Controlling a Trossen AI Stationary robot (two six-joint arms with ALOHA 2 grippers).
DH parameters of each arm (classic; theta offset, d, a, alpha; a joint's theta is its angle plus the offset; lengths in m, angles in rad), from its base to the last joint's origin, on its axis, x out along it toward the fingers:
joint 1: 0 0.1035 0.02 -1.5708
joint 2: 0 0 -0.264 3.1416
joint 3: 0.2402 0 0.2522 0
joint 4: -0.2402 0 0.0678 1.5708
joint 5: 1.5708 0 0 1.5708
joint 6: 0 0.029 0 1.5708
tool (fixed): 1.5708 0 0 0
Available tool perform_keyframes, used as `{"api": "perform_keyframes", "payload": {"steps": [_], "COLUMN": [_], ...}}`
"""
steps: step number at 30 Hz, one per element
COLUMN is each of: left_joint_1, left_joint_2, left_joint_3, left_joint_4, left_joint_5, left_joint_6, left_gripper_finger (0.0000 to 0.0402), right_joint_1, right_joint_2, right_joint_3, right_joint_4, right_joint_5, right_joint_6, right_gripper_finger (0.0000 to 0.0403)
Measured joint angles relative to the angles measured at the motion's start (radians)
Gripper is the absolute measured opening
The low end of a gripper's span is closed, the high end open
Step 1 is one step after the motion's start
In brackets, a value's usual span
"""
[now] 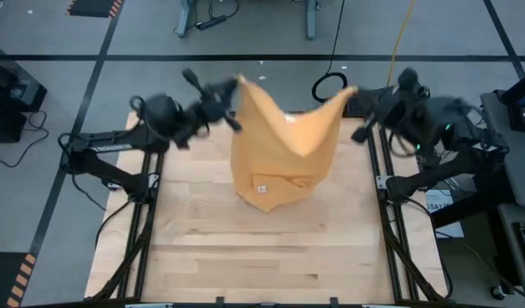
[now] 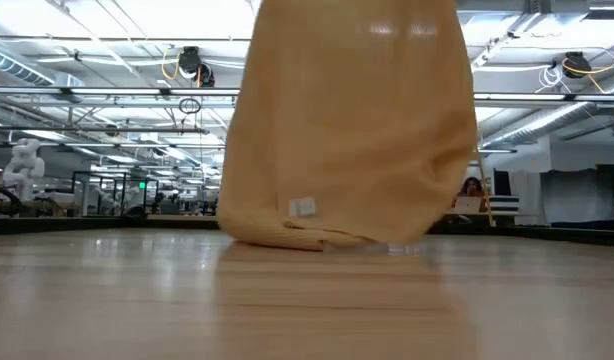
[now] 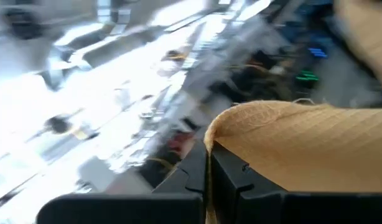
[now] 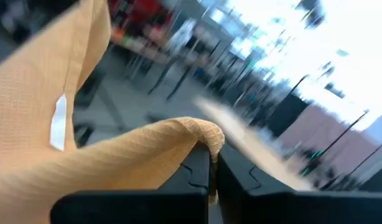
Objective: Roll towel
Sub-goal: Fold the yellow towel
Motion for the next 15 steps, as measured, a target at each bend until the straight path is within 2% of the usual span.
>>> {"api": "perform_keyframes", "payload": {"steps": [4,8,11,15], "left_joint_1": [0.18,0.304,0.344,0.347], "left_joint_2": [0.0,0.001,0.001,0.0], "left_joint_3": [0.0,0.016,0.072,0.188], "left_joint_4": [0.085,0.151,0.157,0.153], "left_joint_5": [0.112,0.251,0.318,0.432], "left_joint_6": [-0.063,-0.174,-0.259,-0.332], "left_gripper_finger": [0.001,0.001,0.001,0.001], "right_joint_1": [-0.171,-0.317,-0.382,-0.393], "right_joint_2": [0.029,0.065,0.103,0.162], "right_joint_3": [0.0,0.009,0.075,0.214], "right_joint_4": [0.286,0.488,0.493,0.391], "right_joint_5": [-0.116,-0.259,-0.355,-0.383], "right_joint_6": [-0.202,-0.272,-0.242,-0.119], "right_gripper_finger": [0.0003,0.0002,0.0002,0.0002]}}
